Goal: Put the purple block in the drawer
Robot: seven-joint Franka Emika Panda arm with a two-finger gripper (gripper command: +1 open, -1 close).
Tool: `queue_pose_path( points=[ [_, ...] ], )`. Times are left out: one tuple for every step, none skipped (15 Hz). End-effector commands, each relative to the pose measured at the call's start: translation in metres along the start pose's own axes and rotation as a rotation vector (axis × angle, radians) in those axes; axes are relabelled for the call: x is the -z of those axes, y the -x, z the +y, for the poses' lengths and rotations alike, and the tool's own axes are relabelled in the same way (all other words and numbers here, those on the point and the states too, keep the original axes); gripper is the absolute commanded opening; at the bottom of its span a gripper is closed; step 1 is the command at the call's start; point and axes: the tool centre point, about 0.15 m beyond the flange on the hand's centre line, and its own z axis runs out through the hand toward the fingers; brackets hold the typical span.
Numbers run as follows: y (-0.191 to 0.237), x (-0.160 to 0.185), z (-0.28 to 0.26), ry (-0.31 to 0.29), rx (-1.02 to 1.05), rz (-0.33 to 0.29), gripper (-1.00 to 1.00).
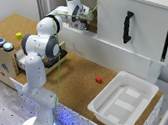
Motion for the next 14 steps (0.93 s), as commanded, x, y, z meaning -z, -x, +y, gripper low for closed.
queue_pose_path(
  points=[
    [-0.004,-0.008,-0.009,0.132,-0.01,-0.069,-1.0],
    [-0.003,-0.005,-0.009,0.13,-0.017,-0.06,-1.0],
    [0.0,0.005,-0.01,0.12,-0.029,-0.037,-1.0],
    [0.003,0.016,-0.012,0.106,-0.039,-0.01,-1.0],
    [0.008,0.026,-0.015,0.113,-0.032,0.01,-1.0],
    [0.017,0.035,-0.018,0.116,-0.03,0.028,-1.0],
    [0.027,0.044,-0.019,0.108,-0.042,0.041,-1.0],
    [0.04,0.055,-0.02,0.091,-0.066,0.056,-1.0],
    [0.05,0.064,-0.021,0.076,-0.076,0.063,-1.0],
    [0.067,0.078,-0.026,0.06,-0.078,0.075,-1.0],
    [0.08,0.089,-0.03,0.052,-0.073,0.082,-1.0],
    [0.089,0.098,-0.032,0.048,-0.075,0.088,-1.0],
    [0.101,0.108,-0.034,0.035,-0.081,0.095,-1.0],
    [0.111,0.118,-0.037,0.031,-0.087,0.1,-1.0]
  ],
)
